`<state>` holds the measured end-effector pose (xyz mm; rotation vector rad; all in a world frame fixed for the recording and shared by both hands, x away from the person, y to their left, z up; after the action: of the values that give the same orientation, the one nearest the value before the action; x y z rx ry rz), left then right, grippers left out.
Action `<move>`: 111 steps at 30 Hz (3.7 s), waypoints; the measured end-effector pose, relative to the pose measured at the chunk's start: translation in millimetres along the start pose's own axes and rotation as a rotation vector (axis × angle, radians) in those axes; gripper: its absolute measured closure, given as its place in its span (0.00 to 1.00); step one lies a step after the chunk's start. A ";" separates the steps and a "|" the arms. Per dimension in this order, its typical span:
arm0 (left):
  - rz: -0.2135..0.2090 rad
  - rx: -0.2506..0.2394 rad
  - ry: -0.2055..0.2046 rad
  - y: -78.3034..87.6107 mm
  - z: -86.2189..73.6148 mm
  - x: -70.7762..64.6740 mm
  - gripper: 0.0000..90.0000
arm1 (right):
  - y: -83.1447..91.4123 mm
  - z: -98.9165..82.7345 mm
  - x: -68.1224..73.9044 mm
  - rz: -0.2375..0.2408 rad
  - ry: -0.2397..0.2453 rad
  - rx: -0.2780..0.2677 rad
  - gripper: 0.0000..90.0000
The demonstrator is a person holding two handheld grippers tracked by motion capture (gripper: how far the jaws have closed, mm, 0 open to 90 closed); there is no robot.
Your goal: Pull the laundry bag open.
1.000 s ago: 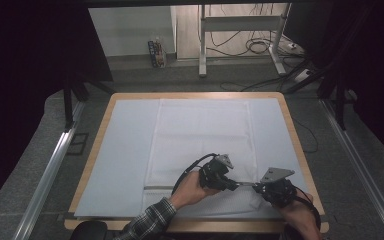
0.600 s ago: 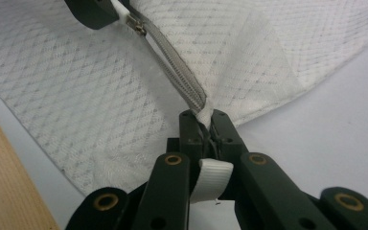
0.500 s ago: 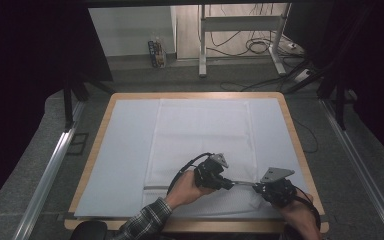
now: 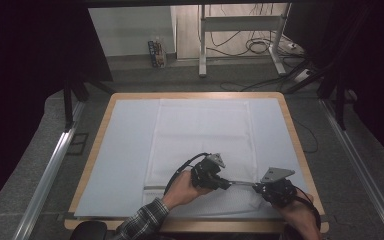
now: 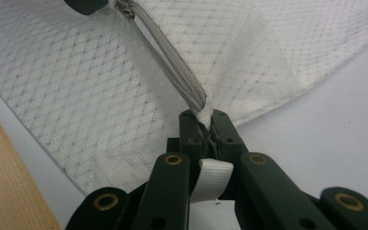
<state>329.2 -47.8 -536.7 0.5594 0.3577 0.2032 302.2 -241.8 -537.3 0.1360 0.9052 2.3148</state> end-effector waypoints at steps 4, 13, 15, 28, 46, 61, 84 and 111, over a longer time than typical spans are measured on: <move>0.008 0.003 0.000 2.1 -0.8 0.8 0.98 | 0.4 -0.4 -0.7 -0.003 -0.003 -0.002 0.95; 0.029 0.004 0.007 11.6 -6.4 4.2 0.98 | 0.6 -0.7 -0.9 -0.006 -0.007 0.000 0.95; 0.029 -0.003 0.014 12.1 -7.2 4.4 0.98 | 0.5 -0.7 -0.9 -0.008 -0.007 0.001 0.95; 0.041 -0.016 0.038 23.2 -14.2 7.0 0.98 | 1.0 -0.1 -0.9 -0.008 -0.004 -0.004 0.95; 0.060 -0.030 0.068 36.6 -25.0 10.9 0.98 | 1.1 -0.7 -0.7 0.001 -0.014 -0.007 0.95; 0.069 -0.037 0.076 43.2 -30.4 11.1 0.98 | 0.8 -1.0 0.2 0.012 -0.016 -0.003 0.95; 0.104 -0.049 0.100 60.0 -42.4 16.6 0.98 | 1.6 -0.8 0.2 0.015 -0.018 -0.007 0.95; 0.150 -0.063 0.146 84.2 -61.0 25.6 0.98 | 2.8 -0.8 -0.8 0.008 -0.021 -0.005 0.95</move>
<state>321.6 58.6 -545.5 0.5106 0.4498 0.4002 301.1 -244.3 -536.0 0.1623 0.8901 2.3186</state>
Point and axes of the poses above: each handheld gripper's, and its own axes: y roughly backward along the jaws, z roughly out of its top, x roughly to its left, the point moved 5 cm from there along -y, roughly forward along the jaws, and after that the axes turned 12 degrees about -x, right-handed, at the moved point
